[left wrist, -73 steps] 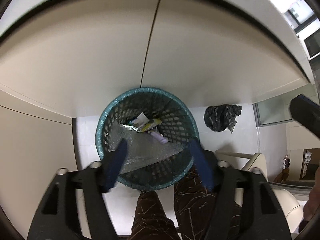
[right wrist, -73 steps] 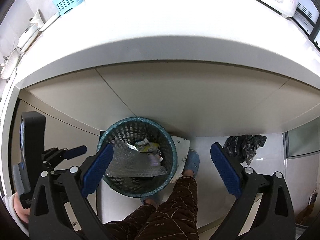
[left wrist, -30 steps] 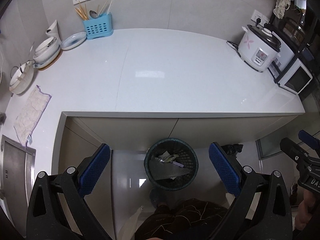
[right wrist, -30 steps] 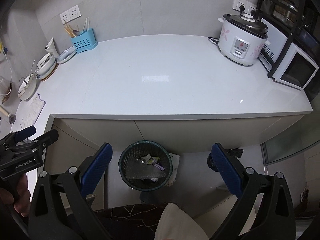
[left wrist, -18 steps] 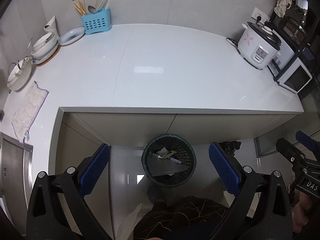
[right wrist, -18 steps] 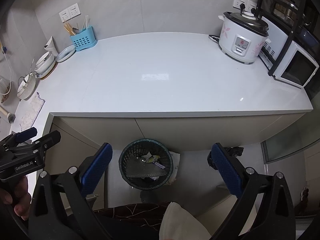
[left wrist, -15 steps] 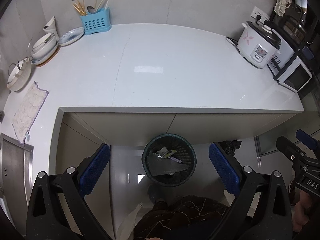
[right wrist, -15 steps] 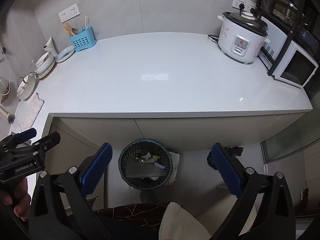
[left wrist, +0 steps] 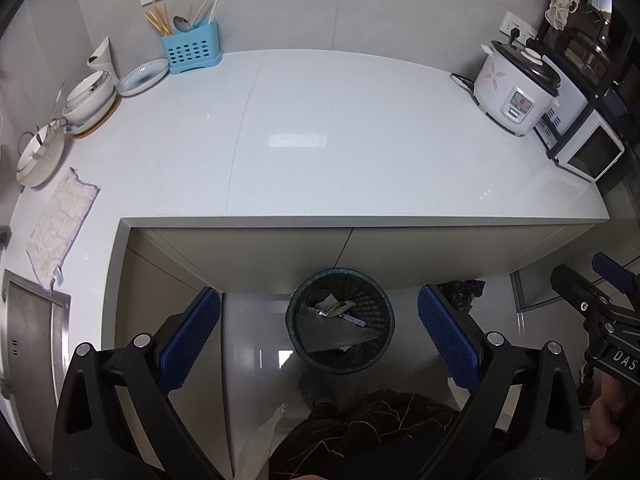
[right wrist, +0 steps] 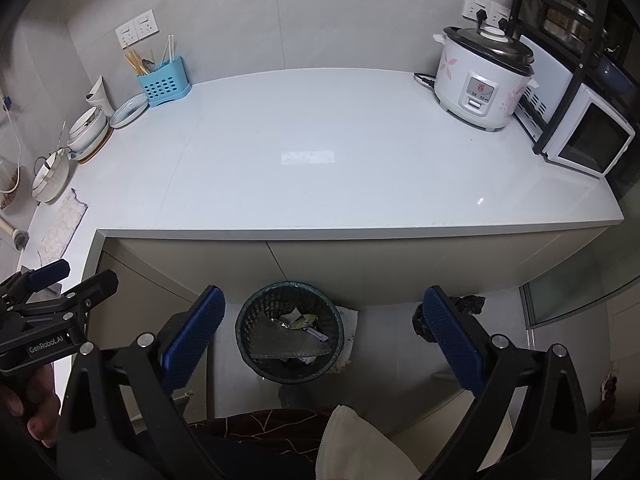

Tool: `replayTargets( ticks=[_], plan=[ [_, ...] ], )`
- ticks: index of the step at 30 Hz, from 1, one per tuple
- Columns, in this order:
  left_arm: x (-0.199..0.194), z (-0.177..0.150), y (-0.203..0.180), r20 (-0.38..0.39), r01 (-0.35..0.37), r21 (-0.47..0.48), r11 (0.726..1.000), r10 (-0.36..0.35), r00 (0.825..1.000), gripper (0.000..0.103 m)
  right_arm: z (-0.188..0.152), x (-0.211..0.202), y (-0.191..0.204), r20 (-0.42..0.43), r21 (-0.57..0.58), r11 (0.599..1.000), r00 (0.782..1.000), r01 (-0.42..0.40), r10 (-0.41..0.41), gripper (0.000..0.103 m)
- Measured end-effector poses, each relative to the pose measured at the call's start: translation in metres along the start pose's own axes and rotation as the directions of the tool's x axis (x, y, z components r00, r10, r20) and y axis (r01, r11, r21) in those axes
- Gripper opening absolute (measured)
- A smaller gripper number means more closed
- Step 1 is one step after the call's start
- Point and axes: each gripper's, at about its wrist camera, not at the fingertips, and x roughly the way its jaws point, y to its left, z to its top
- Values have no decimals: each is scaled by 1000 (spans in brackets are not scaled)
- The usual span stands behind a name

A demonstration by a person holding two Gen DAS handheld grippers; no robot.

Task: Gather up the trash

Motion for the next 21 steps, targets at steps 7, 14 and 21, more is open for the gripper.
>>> replayTargets(
  ticks=[7,14,21],
  plan=[
    [-2,2,0,4,1,6,1000,-1,1000,97,2,2,1,-3,-1,1000,1000,6,-6,95],
    [-2,3,0,1,5,15,1000,-5,1000,97,4,2,2,1,-6,1000,1000,10,-10,95],
    [-1,4,0,-2,10,16,1000,-10,1000,97,4,3,3,4,-6,1000,1000,6,-6,95]
  ],
)
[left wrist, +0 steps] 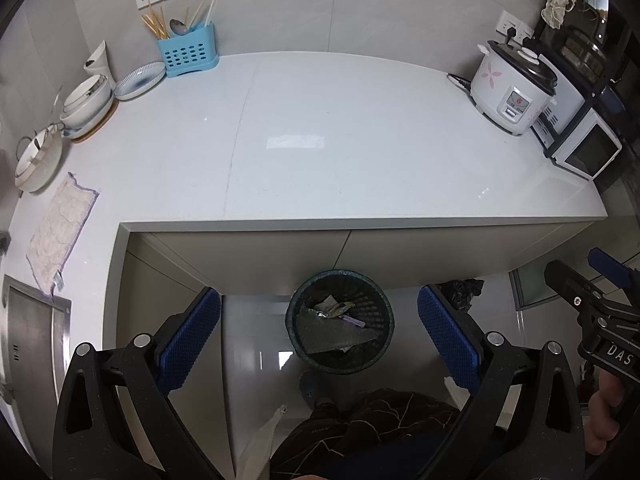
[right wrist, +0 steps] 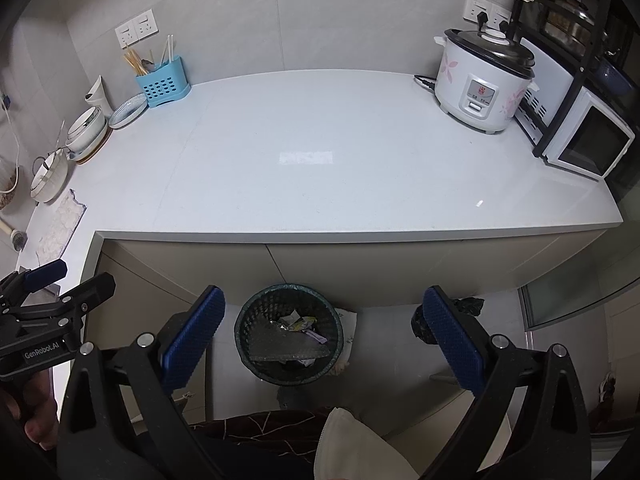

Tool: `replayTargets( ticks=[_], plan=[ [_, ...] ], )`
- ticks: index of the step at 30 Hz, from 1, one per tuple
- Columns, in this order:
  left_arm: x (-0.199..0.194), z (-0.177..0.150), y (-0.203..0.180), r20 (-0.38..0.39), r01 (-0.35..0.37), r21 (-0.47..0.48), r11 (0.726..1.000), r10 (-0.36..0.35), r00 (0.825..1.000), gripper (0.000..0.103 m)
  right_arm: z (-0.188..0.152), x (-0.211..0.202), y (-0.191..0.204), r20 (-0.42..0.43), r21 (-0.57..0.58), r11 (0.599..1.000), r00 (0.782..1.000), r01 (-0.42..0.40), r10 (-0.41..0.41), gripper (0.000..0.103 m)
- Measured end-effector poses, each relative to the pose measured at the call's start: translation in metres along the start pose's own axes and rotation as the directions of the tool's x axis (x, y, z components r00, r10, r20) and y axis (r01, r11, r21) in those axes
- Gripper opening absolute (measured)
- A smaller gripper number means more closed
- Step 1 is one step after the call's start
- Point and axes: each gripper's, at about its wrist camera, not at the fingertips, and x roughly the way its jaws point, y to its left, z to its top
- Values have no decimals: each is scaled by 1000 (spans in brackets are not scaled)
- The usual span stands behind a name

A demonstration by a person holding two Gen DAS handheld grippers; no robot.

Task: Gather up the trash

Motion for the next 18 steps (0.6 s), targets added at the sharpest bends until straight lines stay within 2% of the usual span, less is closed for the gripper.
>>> replayTargets(
  ticks=[18],
  plan=[
    [-2,4,1,9,7,-1,1000,-7,1000,97,3,3,1,-8,6,1000,1000,-13,13,95]
  ],
)
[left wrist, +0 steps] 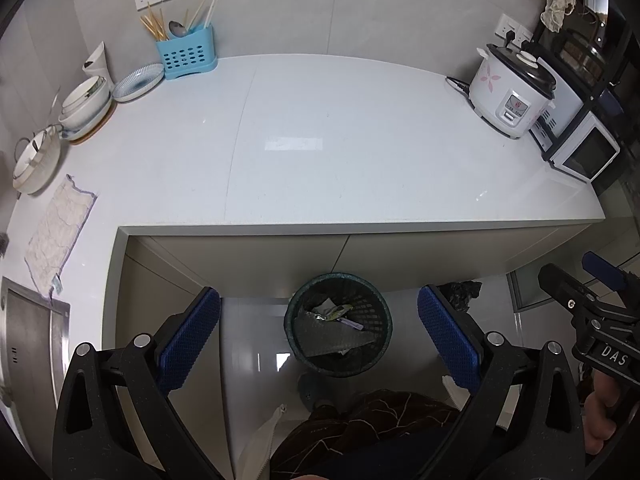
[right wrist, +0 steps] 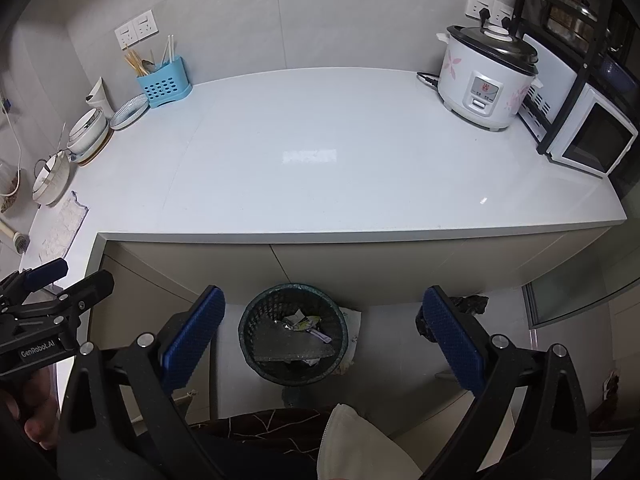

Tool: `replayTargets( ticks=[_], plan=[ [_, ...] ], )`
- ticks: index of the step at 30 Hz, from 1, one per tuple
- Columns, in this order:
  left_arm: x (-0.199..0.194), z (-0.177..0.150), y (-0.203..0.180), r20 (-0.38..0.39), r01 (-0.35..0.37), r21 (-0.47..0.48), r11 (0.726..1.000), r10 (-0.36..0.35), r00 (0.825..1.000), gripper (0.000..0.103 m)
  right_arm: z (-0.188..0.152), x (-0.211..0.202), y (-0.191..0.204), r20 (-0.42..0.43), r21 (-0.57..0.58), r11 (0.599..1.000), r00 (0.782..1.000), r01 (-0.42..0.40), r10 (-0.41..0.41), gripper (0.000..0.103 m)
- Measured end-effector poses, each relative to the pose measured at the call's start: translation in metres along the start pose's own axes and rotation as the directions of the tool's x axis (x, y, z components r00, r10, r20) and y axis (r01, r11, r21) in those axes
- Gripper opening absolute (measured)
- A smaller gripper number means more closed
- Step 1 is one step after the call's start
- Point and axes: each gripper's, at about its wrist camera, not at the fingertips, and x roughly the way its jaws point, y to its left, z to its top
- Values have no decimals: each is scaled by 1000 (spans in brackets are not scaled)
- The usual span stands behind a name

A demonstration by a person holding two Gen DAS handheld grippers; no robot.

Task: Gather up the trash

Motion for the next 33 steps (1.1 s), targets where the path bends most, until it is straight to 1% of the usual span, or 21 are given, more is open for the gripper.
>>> replayTargets(
  ticks=[19,24,28,33],
  plan=[
    [2,4,-2,2,-4,-1,1000,4,1000,97,3,3,-5,0,-4,1000,1000,-2,2,95],
    [3,5,-1,-4,20,-19,1000,-20,1000,97,4,4,-6,-1,-6,1000,1000,2,-2,95],
    [4,6,-5,2,-6,-3,1000,6,1000,97,4,5,-8,-3,-5,1000,1000,3,-3,95],
    [3,5,-7,13,-20,10,1000,20,1000,97,4,5,-8,-3,-11,1000,1000,4,-4,95]
  ],
)
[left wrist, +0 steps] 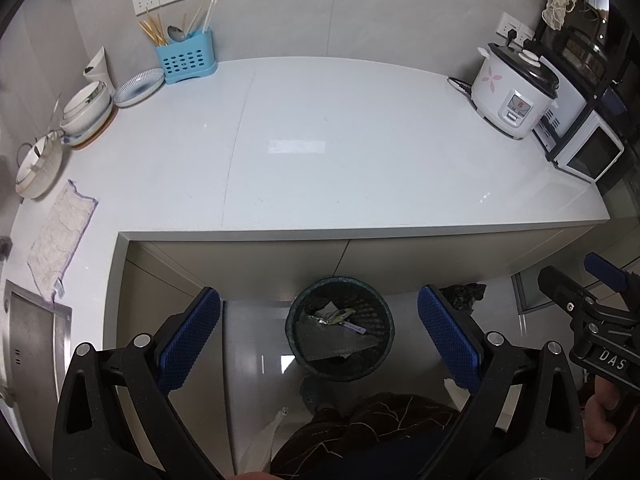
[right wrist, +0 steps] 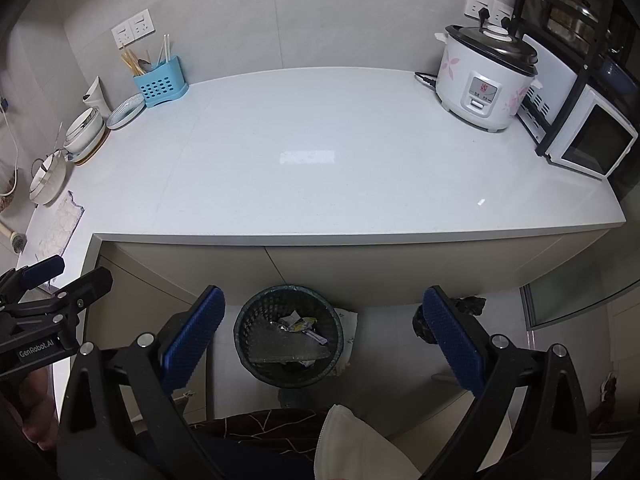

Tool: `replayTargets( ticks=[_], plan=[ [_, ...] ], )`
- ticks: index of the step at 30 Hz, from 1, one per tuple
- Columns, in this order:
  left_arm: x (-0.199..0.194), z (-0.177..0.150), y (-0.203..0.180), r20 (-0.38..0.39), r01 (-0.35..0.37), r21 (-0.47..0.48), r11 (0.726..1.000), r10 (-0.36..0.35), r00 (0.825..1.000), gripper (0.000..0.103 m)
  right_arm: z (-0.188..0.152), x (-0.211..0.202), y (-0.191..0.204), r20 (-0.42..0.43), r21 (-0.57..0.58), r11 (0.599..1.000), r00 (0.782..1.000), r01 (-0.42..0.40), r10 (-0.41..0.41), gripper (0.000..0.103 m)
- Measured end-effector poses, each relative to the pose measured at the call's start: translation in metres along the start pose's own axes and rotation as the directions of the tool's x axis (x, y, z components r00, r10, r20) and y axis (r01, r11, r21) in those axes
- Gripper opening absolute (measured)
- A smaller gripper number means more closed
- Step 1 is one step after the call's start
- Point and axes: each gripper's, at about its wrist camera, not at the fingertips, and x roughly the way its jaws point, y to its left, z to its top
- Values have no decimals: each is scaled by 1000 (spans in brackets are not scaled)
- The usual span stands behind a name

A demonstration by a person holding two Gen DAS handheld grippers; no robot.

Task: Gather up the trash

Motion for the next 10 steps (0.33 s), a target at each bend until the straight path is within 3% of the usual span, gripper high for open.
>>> replayTargets(
  ticks=[4,10],
  plan=[
    [0,1,1,-5,29,-10,1000,-29,1000,97,0,0,0,0,-1,1000,1000,0,0,95],
    [1,-2,-1,-13,7,-2,1000,-7,1000,97,0,0,2,-3,-8,1000,1000,-3,3,95]
  ],
)
